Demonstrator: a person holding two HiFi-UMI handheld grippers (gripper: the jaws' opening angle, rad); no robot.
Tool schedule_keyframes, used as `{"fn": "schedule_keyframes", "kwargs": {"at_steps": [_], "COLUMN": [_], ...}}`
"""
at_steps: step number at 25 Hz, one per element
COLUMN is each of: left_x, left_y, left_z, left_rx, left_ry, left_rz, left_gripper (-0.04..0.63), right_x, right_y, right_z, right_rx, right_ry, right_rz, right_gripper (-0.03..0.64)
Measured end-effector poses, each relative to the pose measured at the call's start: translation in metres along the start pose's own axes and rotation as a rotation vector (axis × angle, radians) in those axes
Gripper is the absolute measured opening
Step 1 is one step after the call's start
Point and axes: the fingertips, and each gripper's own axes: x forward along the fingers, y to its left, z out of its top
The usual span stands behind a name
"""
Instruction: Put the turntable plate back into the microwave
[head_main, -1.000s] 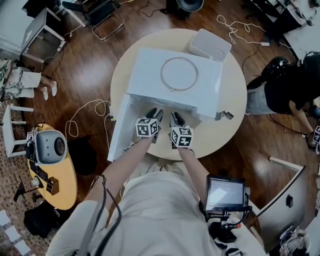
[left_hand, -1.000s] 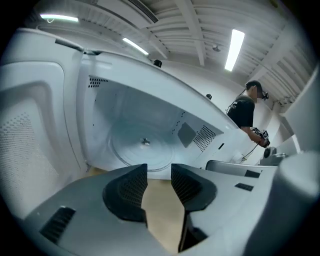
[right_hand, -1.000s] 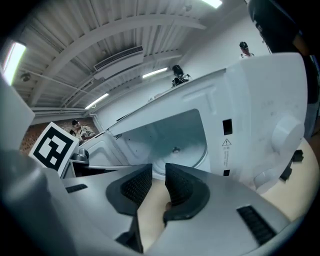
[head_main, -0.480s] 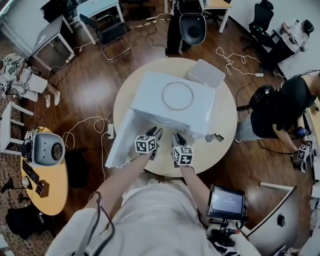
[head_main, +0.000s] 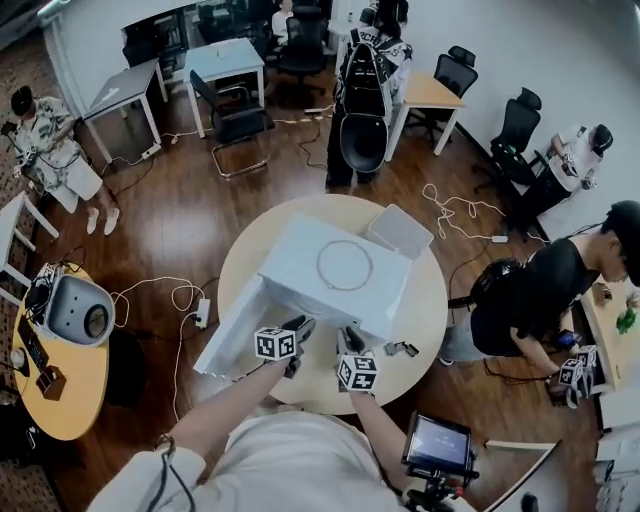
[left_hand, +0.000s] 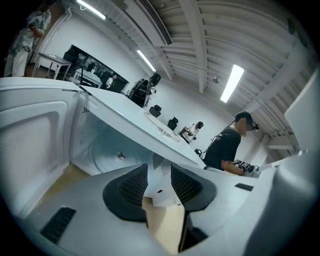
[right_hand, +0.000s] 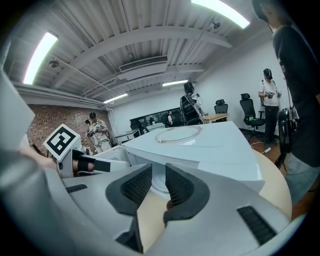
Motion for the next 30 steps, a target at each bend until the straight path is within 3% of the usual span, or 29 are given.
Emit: {"fn": "schedule_keyframes", "kwargs": {"at_steps": [5,11,17,22,27,30], "left_x": [-0.009,-0.035,-0.062,-0.083,-0.090,-0.097], "left_y": [-0.028,-0.056,-0.074,-0.080,-0.077,-0.076], "left_z": [0.017,0.056,0.104,0.106,0.092,0.077], "left_rx": [-0.020,0.057,0.098,0.187,0.155,0.175], "left_ry": [-0.070,-0.155,-0.260,-0.252,-0.207,-0.158], "left_rz": [-0.033,-0.066,-0.067,-0.072,-0.064,-0.067], "left_gripper": [0.136,0.136,0.135,0.135,0.132,0.110], "right_x": [-0.009,-0.035,-0.059,-0.073,-0.068,-0.070], "right_y": [-0.002,0.027,0.036,0.048,0.025,0.010], "right_z": [0.034,0.090,0.129,0.139,0.137,0.128], "right_rx": [-0.017,-0.125,-0.153,-0.193,-0.167,-0.117], "right_ry": [-0.053,-0.169,-0.272,-0.313,-0.303,-0.296], "right_rz": [0.029,0.129,0.209,0.273,0.304,0.300], "right_gripper": [0.084,0.084,0.084,0.109,0.137,0.137]}}
